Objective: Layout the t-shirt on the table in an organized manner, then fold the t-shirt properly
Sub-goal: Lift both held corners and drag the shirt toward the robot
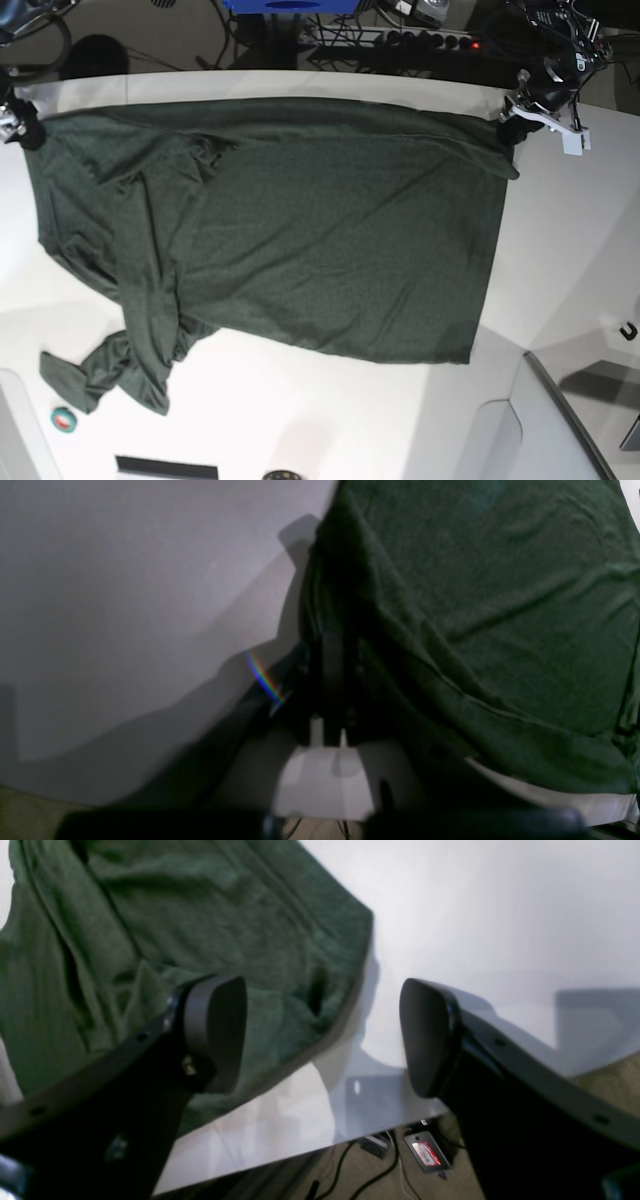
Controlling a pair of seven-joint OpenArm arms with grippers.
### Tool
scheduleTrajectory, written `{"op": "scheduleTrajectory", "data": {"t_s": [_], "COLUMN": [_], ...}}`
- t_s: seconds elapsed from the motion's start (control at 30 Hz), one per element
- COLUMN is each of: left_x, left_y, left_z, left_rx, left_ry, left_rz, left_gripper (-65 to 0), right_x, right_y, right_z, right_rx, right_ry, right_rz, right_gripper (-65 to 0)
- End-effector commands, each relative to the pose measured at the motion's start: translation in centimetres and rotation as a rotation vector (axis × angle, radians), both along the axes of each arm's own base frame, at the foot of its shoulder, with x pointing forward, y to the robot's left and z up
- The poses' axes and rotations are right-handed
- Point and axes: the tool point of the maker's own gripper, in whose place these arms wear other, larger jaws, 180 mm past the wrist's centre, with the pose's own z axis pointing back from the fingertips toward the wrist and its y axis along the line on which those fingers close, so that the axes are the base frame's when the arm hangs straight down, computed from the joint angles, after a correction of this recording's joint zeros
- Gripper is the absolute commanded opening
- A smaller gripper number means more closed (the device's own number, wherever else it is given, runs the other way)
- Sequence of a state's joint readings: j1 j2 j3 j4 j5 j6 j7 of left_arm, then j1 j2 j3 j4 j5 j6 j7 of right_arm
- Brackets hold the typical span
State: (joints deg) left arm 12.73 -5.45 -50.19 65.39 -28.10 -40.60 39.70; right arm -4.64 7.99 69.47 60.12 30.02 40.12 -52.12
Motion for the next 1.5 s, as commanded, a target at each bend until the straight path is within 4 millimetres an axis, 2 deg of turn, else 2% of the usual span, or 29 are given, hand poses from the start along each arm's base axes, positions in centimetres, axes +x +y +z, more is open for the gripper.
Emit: {"op": "scheduleTrajectory", "data": {"t_s": [0.0, 0.17, 0.27, 0.4, 0.57, 0.8, 1.03, 1.23, 1.3, 1.47], "left_x": [-1.3, -1.4, -1.3, -1.3, -1.3, -1.3, -1.6, -0.7, -0.8, 0.4], "left_y": [0.2, 0.2, 0.2, 0.2, 0.2, 0.2, 0.2, 0.7, 0.7, 1.2], "left_z": [-0.7, -0.8, -0.7, -0.7, -0.7, -0.7, -0.8, 1.0, 1.6, 4.8], "left_rx": [0.021, 0.021, 0.020, 0.020, 0.020, 0.019, 0.020, 0.076, 0.095, 0.191], "left_ry": [0.074, 0.077, 0.073, 0.073, 0.073, 0.072, 0.077, 0.067, 0.098, 0.102], "left_rz": [-0.029, -0.029, -0.028, -0.028, -0.028, -0.027, -0.028, -0.071, -0.108, -0.173], "left_gripper": [-65.0, -65.0, -65.0, -65.0, -65.0, -65.0, -65.0, -65.0, -65.0, -65.0], "right_x": [-1.4, -1.6, -2.0, -2.0, -1.8, -0.2, 0.1, 0.5, 0.7, 1.0], "right_y": [0.8, 1.0, 2.4, 2.9, 3.0, 5.0, 5.1, 4.4, 3.9, 3.0], "right_z": [-0.9, -1.0, -1.5, -1.2, -1.0, -1.4, -1.3, -0.5, 0.6, 3.8], "right_rx": [0.020, 0.027, 0.058, 0.051, 0.046, 0.055, 0.046, 0.012, -0.026, -0.123], "right_ry": [0.078, 0.083, 0.107, 0.110, 0.106, 0.101, 0.086, 0.080, 0.081, 0.117], "right_rz": [0.039, 0.042, 0.060, 0.074, 0.078, 0.160, 0.157, 0.166, 0.184, 0.253], "right_gripper": [-19.7, -19.7, -19.7, -19.8, -20.1, -39.8, -64.5, -64.7, -64.7, -64.5]}}
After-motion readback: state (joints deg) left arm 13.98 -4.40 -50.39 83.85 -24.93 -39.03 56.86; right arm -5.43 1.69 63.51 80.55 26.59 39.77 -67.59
